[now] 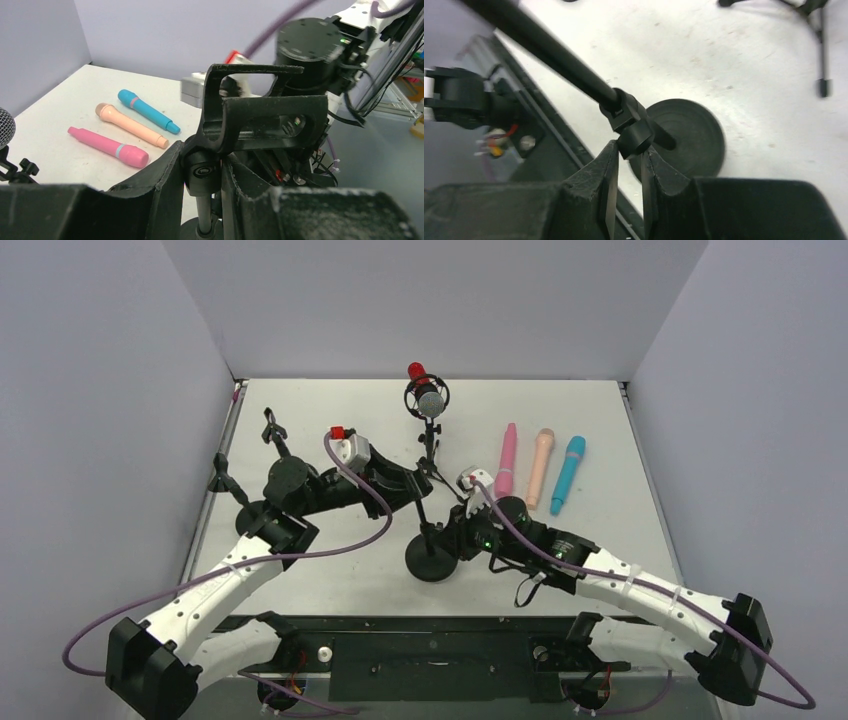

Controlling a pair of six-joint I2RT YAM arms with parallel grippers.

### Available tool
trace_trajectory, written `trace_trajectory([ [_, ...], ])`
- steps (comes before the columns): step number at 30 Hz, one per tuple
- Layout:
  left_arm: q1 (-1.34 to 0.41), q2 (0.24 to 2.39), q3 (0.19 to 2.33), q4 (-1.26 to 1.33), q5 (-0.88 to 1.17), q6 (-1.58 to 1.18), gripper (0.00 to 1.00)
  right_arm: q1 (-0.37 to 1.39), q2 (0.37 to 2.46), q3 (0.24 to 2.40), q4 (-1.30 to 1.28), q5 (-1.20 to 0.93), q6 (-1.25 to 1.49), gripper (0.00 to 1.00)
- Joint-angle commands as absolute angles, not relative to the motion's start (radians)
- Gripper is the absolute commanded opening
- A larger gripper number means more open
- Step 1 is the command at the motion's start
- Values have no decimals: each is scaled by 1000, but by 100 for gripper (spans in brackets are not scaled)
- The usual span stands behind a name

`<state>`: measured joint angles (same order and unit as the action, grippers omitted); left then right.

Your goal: Remove the microphone from the stand

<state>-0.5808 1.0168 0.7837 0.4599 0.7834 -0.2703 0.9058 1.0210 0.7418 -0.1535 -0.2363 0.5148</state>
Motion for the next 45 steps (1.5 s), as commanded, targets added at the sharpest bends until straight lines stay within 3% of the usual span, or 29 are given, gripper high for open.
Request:
trace_trajectory([
  [1, -578, 1041, 886, 513, 747, -339, 0, 1064, 959, 762, -133, 211, 285, 0],
  [7, -578, 1076, 921, 465, 727, -369, 0, 1222, 940, 720, -36, 534, 141, 0],
  [12, -578, 1076, 920, 459, 712, -353, 0, 1215, 970, 735, -61, 511, 153, 1],
  [15, -578, 1067, 914, 451, 704, -334, 0, 1111, 981, 761, -121, 313, 242, 18],
  [18, -578, 1059, 914, 436, 704, -308, 0, 1007, 948, 730, -136, 99, 317, 40],
  [22, -578, 1051, 914, 434, 735, -288, 0, 854, 907, 678, -67, -299, 422, 54],
  [27, -578, 1064, 934, 454, 854, -296, 0, 776, 936, 631, 113, -602, 524, 60],
  [32, -578, 1087, 963, 501, 951, -327, 0, 765, 977, 639, 179, -742, 561, 59],
  [38, -578, 1118, 978, 570, 1034, -392, 0, 764, 1025, 672, 194, -829, 578, 51],
  [45, -577, 1147, 1000, 579, 1094, -418, 0, 764, 1013, 702, 141, -835, 559, 29],
])
